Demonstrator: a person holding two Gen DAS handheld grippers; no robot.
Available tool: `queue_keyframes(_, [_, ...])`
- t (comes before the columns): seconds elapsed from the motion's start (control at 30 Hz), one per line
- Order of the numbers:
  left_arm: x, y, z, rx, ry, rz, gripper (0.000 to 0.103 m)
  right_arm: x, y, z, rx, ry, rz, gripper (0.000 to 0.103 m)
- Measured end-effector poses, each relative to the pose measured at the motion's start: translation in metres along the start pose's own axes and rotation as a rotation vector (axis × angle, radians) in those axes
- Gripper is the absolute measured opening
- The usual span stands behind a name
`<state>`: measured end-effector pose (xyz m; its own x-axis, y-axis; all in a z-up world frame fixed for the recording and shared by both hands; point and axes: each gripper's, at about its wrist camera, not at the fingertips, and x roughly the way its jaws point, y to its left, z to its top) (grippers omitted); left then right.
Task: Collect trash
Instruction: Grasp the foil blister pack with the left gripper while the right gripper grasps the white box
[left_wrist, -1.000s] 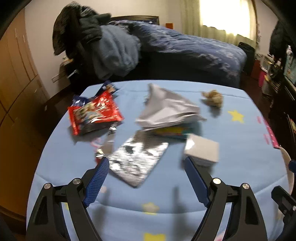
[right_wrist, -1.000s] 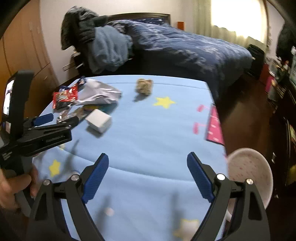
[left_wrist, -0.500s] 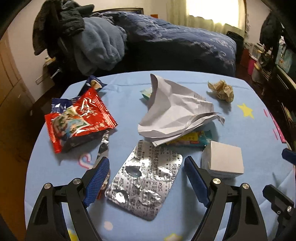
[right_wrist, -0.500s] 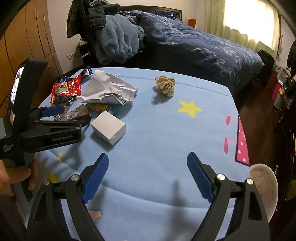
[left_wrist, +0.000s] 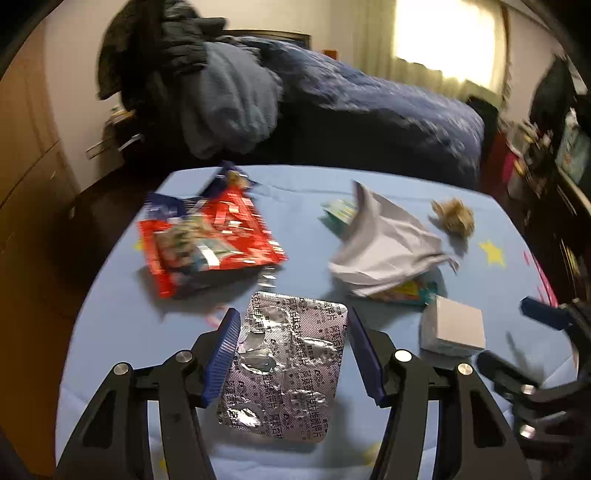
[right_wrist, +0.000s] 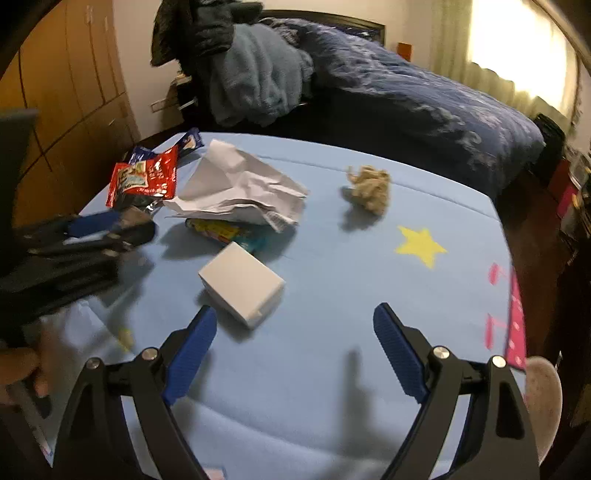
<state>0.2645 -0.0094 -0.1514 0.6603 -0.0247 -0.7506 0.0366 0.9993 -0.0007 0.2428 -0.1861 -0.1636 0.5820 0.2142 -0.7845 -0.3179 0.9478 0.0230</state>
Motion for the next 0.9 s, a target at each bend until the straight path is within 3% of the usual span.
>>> queue_keyframes(0.23, [-0.009,0.020,-0.005,-0.022,0.000,0.041,0.060,0.025,0.016,0.006,-0.035,0.035,0.028,0.086])
queue_keyframes(0.3, [-0.008,0.022,-0.007,-0.028,0.004,0.044,0.060,0.024,0.022,0.006,-0.063,0.023,0.022,0.077])
queue_keyframes(0.37, [-0.009,0.024,-0.008,-0.037,0.004,0.045,0.060,0.022,0.026,0.005,-0.077,0.023,0.039,0.055])
queue_keyframes(0.43, [-0.009,0.024,-0.008,-0.042,0.006,0.042,0.060,0.020,0.028,0.005,-0.088,0.027,0.034,0.052])
queue_keyframes(0.9, [-0.017,-0.010,-0.016,0.004,0.010,0.011,0.060,-0.007,0.001,-0.020,0.001,0.025,0.046,0.052])
